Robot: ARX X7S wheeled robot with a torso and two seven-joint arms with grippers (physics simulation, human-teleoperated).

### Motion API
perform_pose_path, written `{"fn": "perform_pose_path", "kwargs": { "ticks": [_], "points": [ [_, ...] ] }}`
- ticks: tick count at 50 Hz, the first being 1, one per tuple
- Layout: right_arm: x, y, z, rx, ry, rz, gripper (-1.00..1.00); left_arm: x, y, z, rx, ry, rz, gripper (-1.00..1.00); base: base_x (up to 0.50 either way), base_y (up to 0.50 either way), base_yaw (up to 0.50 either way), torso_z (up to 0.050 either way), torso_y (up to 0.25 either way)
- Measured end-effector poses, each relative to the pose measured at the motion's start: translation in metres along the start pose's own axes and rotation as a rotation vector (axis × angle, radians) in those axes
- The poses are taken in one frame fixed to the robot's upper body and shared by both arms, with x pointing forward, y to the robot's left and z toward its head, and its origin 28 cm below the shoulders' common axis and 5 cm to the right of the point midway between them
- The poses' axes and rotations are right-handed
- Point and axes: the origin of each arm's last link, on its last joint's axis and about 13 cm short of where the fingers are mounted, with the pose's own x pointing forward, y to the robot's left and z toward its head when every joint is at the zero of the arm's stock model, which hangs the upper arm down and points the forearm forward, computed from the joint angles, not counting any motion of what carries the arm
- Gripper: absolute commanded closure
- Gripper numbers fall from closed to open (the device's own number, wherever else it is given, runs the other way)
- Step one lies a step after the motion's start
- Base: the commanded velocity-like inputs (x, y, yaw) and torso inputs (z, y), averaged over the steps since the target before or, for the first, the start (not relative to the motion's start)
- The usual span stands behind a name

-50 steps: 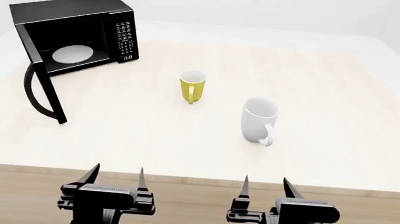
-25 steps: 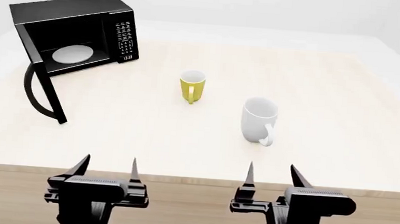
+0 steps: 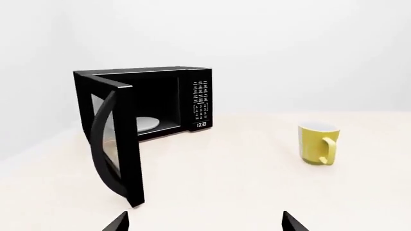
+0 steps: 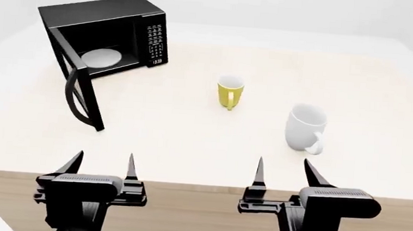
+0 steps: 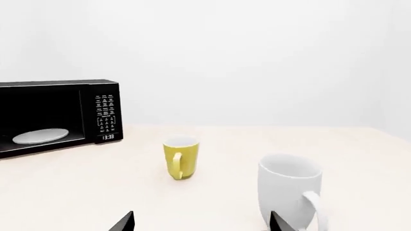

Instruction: Close the microwave.

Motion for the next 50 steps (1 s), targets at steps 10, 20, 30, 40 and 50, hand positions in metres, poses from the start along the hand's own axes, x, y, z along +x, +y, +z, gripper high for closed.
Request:
{"fn": "perform_pose_path", "kwargs": {
  "ticks": [10,20,30,40,50],
  "points": [
    [-0.0005,0.0009,0.0022,0.004,-0.007,0.007,-1.0,0.0,0.0012,0.0022,-0.005,-0.006,0.008,-1.0,0.03,0.5,0.0,0.0,0.0],
    [-0.0012,0.0013,0.0035,0.005,-0.01,0.009,-1.0,-0.0008,0.0017,0.0031,-0.008,-0.008,0.01,-1.0,0.03,0.5,0.0,0.0,0.0],
    [-0.0014,0.0015,0.0038,0.006,-0.013,0.012,-1.0,-0.0013,0.0019,0.0029,-0.011,-0.008,0.011,-1.0,0.03,0.5,0.0,0.0,0.0],
    [-0.0015,0.0016,0.0038,0.007,-0.016,0.014,-1.0,-0.0015,0.002,0.0025,-0.013,-0.008,0.012,-1.0,0.03,0.5,0.0,0.0,0.0],
    [-0.0013,0.0019,0.0039,0.007,-0.018,0.016,-1.0,-0.0016,0.0021,0.0025,-0.012,-0.008,0.012,-1.0,0.03,0.5,0.0,0.0,0.0]
  ]
}}
